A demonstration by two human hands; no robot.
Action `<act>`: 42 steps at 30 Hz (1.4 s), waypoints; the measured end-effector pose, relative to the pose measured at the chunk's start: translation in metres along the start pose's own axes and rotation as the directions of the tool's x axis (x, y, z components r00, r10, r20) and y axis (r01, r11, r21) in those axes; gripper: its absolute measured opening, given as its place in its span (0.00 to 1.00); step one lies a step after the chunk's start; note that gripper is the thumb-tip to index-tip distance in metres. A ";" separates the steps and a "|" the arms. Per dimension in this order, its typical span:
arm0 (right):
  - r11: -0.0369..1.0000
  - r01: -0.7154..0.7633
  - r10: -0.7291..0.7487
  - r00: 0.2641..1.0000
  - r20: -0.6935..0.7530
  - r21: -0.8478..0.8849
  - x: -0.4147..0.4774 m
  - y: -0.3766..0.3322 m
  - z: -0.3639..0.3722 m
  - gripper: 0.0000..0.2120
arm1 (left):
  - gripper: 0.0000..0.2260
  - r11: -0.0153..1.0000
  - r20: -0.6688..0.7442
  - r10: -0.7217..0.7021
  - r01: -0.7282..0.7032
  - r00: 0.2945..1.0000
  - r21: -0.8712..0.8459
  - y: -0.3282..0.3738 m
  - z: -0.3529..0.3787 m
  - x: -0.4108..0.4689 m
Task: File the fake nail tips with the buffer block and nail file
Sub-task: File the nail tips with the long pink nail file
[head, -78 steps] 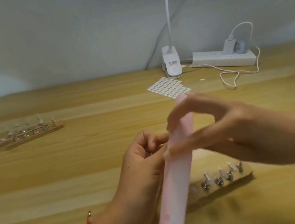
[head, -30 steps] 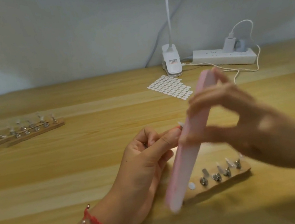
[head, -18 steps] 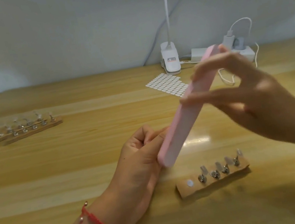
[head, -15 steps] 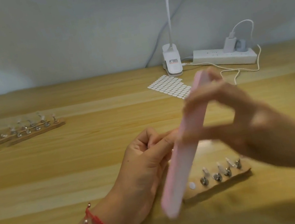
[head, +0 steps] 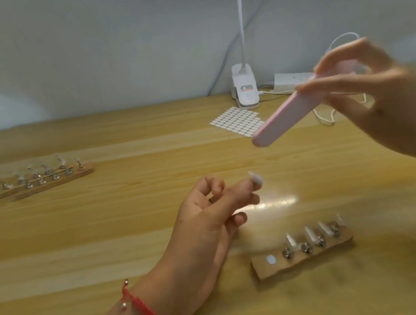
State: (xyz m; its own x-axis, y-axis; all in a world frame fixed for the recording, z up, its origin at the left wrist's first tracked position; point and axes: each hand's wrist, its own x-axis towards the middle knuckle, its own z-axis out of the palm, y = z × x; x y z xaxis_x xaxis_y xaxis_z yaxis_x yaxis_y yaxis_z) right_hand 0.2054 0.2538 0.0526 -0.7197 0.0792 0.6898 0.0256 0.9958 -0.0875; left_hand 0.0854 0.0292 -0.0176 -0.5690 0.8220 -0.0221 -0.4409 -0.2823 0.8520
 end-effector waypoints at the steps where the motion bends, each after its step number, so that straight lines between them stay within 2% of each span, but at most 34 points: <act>1: 1.000 -0.018 0.018 1.000 -0.002 -0.008 -0.004 0.005 -0.002 0.21 | 0.18 1.000 0.002 -0.015 0.015 1.000 -0.007 -0.001 -0.001 0.001; 6: 0.992 0.078 -0.086 0.993 0.079 0.097 -0.018 -0.012 0.005 0.14 | 0.13 0.999 0.008 -0.046 0.046 0.999 0.019 0.001 0.002 0.001; 9: 0.975 0.172 -0.185 0.979 0.090 0.138 -0.028 -0.027 0.008 0.16 | 0.12 0.998 0.018 -0.055 0.054 0.998 0.040 0.000 0.003 0.000; 14: 0.938 0.341 -0.345 0.935 0.086 0.060 -0.030 -0.042 0.010 0.19 | 0.12 0.998 0.057 -0.035 0.032 0.998 0.051 0.001 0.004 -0.001; 18: 0.947 0.322 -0.322 0.945 0.056 -0.008 -0.021 -0.042 0.011 0.19 | 0.13 1.000 0.058 -0.016 0.017 0.998 -0.012 0.001 0.005 -0.002; 22: 0.872 0.489 -0.486 0.866 0.121 0.001 -0.024 -0.055 0.018 0.15 | 0.14 1.000 0.077 -0.020 0.021 0.997 -0.015 0.002 0.004 -0.003; 26: 0.934 0.357 -0.354 0.931 0.084 -0.024 -0.012 -0.047 0.008 0.18 | 0.16 1.000 0.045 -0.017 0.018 0.999 -0.013 0.002 0.003 -0.002; 28: 0.909 0.414 -0.417 0.898 0.143 0.047 -0.017 -0.057 0.013 0.14 | 0.15 1.000 0.060 -0.014 0.015 0.998 -0.017 0.001 0.003 -0.002; 30: 0.878 0.478 -0.475 0.865 0.159 0.025 -0.017 -0.061 0.015 0.14 | 0.15 1.000 0.062 0.001 0.000 0.998 -0.019 0.002 0.004 -0.002; 33: 0.938 0.346 -0.341 0.934 0.104 -0.036 -0.006 -0.048 0.007 0.19 | 0.17 1.000 0.029 0.011 -0.010 1.000 -0.019 0.002 0.003 -0.002; 35: 0.927 0.375 -0.373 0.919 0.128 0.006 -0.012 -0.054 0.012 0.18 | 0.18 1.000 0.031 0.008 -0.007 0.999 -0.012 0.001 0.003 -0.002; 37: 0.888 0.460 -0.458 0.875 0.159 0.029 -0.018 -0.063 0.019 0.14 | 0.15 1.000 0.032 0.013 -0.013 0.999 -0.010 0.000 0.004 -0.002; 38: 0.891 0.454 -0.450 0.878 0.163 0.012 -0.015 -0.062 0.018 0.14 | 0.13 1.000 0.026 0.018 -0.018 0.999 -0.013 0.001 0.004 -0.001; 40: 0.938 0.344 -0.339 0.933 0.121 -0.025 -0.003 -0.051 0.011 0.17 | 0.12 0.999 0.006 0.025 -0.025 1.000 -0.023 0.001 0.003 -0.001; 42: 0.954 0.301 -0.300 0.948 0.107 0.004 -0.005 -0.051 0.011 0.17 | 0.12 0.999 0.008 0.020 -0.020 1.000 -0.026 0.001 0.004 -0.002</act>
State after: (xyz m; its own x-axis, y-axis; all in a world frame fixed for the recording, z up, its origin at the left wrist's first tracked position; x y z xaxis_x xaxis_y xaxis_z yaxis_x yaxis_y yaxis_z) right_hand 0.2000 0.2027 0.0463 -0.7641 -0.2283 0.6033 -0.1952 0.9733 0.1211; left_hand 0.0884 0.0293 -0.0147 -0.5722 0.8201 -0.0005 -0.4476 -0.3118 0.8381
